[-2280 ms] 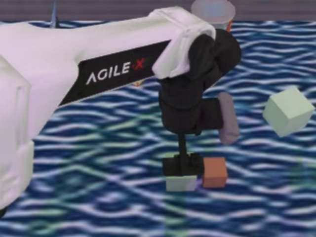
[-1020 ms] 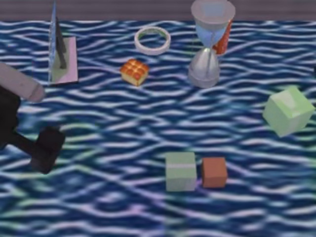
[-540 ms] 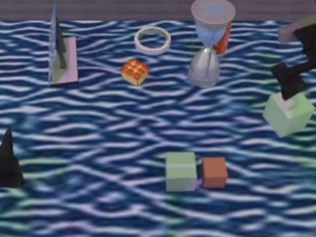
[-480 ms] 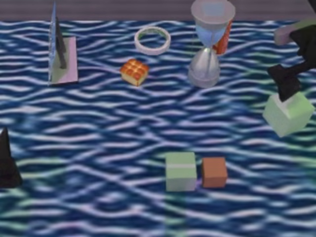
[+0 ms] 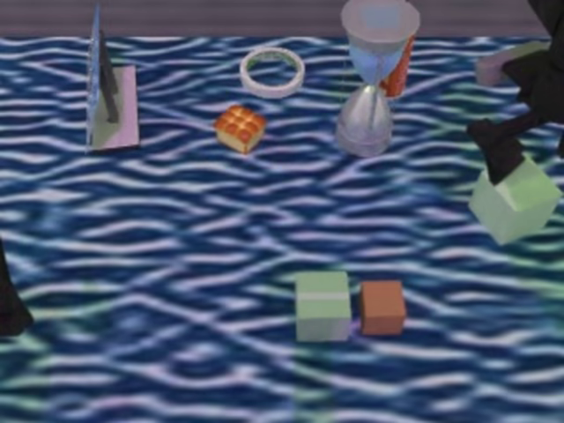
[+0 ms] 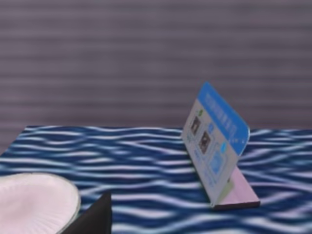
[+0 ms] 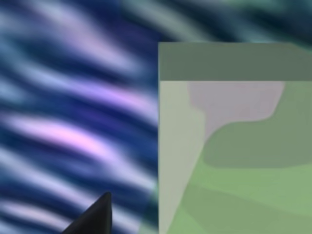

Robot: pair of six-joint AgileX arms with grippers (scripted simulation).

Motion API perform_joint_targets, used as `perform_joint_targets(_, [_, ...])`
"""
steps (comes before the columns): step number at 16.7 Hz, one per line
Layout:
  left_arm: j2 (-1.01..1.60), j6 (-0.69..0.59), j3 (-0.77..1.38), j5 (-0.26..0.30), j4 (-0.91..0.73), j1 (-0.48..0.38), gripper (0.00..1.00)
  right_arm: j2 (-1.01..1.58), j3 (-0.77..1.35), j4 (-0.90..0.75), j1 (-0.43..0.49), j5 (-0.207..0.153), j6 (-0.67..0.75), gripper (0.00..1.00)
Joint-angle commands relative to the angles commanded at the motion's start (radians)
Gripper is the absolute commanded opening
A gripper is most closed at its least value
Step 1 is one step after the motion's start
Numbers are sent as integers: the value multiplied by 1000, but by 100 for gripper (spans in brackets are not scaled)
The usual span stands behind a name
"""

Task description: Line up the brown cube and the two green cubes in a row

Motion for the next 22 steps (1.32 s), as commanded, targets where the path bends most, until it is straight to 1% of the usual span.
perform_joint_targets(4, [0,0,0,0,0,0,100,9,-37,42,-2,0,-1,100])
perform_joint_targets(10, [0,0,0,0,0,0,100,80,-197,283,1,1,3,100])
perform_joint_targets(15, [0,0,0,0,0,0,100,91,-217,308,2,1,3,100])
perform_joint_targets(22, [0,0,0,0,0,0,100,91,-217,308,2,1,3,47])
